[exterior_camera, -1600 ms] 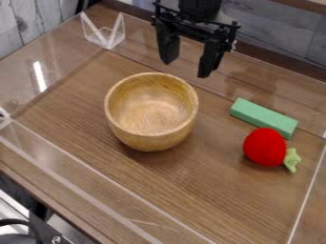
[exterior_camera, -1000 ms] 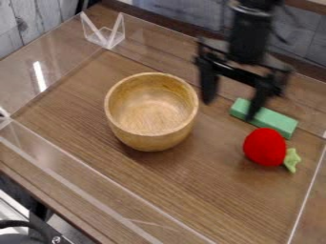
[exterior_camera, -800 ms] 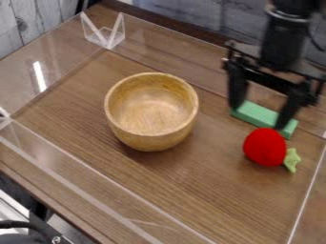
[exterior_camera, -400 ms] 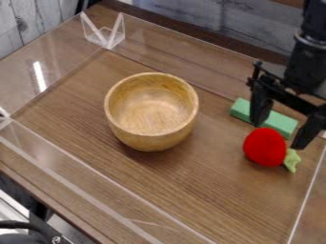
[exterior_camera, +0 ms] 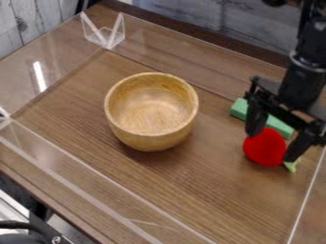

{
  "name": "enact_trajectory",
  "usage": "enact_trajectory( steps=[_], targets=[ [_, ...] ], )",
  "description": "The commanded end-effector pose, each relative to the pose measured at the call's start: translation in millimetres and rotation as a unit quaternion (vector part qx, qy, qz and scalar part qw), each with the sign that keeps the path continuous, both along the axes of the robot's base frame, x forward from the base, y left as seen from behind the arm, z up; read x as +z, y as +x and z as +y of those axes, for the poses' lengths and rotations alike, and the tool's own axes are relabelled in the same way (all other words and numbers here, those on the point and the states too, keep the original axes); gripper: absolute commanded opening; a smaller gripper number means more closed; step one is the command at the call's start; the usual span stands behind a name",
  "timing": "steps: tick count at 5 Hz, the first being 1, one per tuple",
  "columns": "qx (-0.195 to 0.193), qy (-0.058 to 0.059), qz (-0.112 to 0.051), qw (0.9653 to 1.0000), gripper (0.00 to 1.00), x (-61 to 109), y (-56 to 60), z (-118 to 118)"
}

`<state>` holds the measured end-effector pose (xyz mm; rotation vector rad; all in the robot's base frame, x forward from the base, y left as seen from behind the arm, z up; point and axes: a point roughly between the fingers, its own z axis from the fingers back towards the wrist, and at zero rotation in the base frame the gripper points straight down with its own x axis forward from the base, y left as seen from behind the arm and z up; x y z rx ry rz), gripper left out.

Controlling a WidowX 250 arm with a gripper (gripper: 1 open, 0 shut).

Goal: Move the red fruit to the left

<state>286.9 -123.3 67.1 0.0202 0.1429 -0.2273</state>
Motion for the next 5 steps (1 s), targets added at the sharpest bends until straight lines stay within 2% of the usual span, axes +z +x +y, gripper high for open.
enact_trajectory(
  steps=[1, 3, 4, 5],
  targets=[
    [-0.005, -0.002, -0.021, 0.9998, 1.00, 3.9, 6.7, -5],
    [0.063, 0.009, -0.019, 0.9978, 1.00, -19.5, 11.5, -3],
    [0.080, 0.010, -0.024, 0.9965, 1.00, -21.7, 8.7, -3],
    [0.097, 0.004, -0.032, 0.9947, 1.00, -20.3, 9.4, -3]
  ],
)
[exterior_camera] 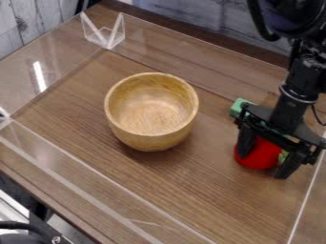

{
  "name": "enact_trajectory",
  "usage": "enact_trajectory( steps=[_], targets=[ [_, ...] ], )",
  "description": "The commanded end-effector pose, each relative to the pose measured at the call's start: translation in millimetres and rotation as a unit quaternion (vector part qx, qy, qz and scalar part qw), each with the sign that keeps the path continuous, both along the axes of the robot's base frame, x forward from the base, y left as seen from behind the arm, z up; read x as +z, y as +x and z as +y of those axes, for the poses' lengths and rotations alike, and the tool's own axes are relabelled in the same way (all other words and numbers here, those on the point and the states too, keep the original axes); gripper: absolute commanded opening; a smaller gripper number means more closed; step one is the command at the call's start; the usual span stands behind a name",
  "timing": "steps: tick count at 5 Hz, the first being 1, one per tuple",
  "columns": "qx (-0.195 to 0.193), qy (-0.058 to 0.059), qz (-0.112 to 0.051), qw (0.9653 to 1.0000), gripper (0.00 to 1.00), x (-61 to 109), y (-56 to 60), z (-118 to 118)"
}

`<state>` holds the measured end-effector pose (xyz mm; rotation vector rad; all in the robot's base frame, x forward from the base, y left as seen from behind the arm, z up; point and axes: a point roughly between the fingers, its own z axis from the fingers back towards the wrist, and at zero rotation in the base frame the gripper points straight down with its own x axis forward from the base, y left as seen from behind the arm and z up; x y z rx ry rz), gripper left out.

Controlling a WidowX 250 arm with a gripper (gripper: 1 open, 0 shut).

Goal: Move the red fruit to the left

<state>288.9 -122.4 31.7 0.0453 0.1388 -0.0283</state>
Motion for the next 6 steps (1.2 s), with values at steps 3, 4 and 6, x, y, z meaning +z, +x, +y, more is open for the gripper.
enact_trajectory(
  steps=[3, 4, 6],
  targets=[
    [0.075, -0.011, -0.048, 0.9959, 1.00, 6.8, 29.4, 5],
    [0.108, -0.007, -0.053, 0.9927, 1.00, 4.3, 28.7, 6],
    [0.128, 0.000, -0.060, 0.9900, 1.00, 17.0, 22.5, -5]
  ],
)
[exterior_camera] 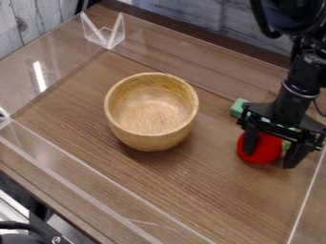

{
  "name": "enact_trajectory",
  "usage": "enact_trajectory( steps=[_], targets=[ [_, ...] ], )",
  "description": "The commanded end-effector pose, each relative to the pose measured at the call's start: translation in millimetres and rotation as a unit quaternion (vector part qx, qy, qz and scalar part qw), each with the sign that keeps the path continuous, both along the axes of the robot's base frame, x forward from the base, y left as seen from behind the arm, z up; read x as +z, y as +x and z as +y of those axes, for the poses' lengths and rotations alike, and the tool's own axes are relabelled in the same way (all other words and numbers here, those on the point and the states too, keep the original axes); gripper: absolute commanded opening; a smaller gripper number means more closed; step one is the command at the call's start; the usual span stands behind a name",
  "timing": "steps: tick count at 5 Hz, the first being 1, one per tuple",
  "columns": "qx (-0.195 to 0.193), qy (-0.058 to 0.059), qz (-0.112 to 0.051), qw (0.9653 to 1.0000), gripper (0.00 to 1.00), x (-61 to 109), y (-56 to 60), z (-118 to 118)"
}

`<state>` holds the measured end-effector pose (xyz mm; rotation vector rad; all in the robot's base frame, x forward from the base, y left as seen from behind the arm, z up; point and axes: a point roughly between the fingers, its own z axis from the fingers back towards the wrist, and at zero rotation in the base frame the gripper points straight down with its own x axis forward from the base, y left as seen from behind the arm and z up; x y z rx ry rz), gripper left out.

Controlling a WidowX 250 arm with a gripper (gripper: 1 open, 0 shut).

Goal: Move the red fruit to the left

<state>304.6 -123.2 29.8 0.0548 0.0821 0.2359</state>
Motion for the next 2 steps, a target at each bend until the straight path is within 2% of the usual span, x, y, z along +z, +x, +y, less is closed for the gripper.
enact_trajectory(
  steps=[1, 2],
  targets=[
    [0.006, -0.008, -0.033, 0.9994, 1.00, 24.6, 11.4, -6.0],
    [0.031, -0.008, -0.033, 0.9989, 0.00, 17.5, 7.5, -7.9]
  ],
)
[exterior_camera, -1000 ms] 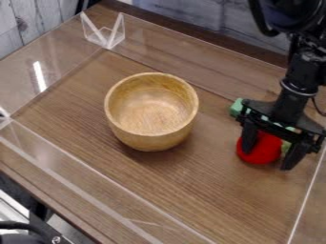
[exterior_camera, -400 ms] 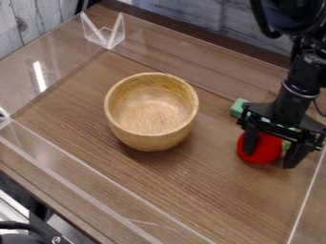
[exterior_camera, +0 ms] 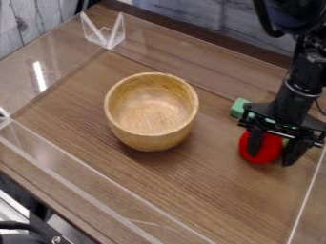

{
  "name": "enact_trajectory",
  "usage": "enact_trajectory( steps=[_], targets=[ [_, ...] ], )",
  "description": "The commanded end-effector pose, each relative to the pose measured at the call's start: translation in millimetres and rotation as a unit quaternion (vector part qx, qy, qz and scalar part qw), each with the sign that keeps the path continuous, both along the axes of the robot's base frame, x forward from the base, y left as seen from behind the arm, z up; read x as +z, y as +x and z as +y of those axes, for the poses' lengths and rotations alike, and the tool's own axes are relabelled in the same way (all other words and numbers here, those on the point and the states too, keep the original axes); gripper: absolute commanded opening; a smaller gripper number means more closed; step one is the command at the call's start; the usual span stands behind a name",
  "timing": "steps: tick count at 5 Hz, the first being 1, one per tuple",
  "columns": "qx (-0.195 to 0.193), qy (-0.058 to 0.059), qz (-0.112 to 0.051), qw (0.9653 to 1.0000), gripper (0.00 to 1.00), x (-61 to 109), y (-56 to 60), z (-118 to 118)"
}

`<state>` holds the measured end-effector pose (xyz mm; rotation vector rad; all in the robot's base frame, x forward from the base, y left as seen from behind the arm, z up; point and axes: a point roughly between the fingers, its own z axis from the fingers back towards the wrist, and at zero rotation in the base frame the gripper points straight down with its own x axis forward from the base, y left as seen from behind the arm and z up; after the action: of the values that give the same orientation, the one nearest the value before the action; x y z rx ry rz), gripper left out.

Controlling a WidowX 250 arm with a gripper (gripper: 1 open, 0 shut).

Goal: Move the red fruit to the left

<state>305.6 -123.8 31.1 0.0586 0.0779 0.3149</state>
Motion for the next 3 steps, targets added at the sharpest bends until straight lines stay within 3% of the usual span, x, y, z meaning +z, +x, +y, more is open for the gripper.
enact_trajectory(
  steps=[1, 3],
  targets=[
    [0.016, -0.015, -0.035, 0.9992, 0.00, 19.7, 1.6, -9],
    [0.049, -0.030, -0.044, 0.9973, 0.00, 59.6, -10.8, 18]
  ],
)
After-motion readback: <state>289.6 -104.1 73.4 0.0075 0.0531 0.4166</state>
